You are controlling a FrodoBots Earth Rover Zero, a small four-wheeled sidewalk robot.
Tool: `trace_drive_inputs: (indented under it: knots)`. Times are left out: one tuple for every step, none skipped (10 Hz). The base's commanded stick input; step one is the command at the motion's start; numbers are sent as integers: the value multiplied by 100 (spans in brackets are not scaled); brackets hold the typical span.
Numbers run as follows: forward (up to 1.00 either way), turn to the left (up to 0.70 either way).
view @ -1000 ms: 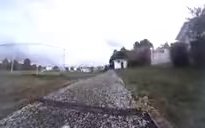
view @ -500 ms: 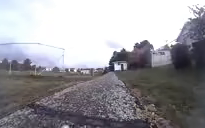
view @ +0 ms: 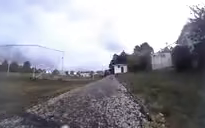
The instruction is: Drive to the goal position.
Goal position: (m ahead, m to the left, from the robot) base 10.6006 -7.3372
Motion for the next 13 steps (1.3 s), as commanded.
trace_drive_inputs:
  knots:
    - [60,-15]
    - [60,-15]
    - [60,-15]
    - [60,-15]
    - [60,-15]
    - [60,-15]
    - [60,-15]
    - [60,-15]
    - [60,-15]
    - [60,-15]
    - [60,-15]
    - [60,0]
    - [60,0]
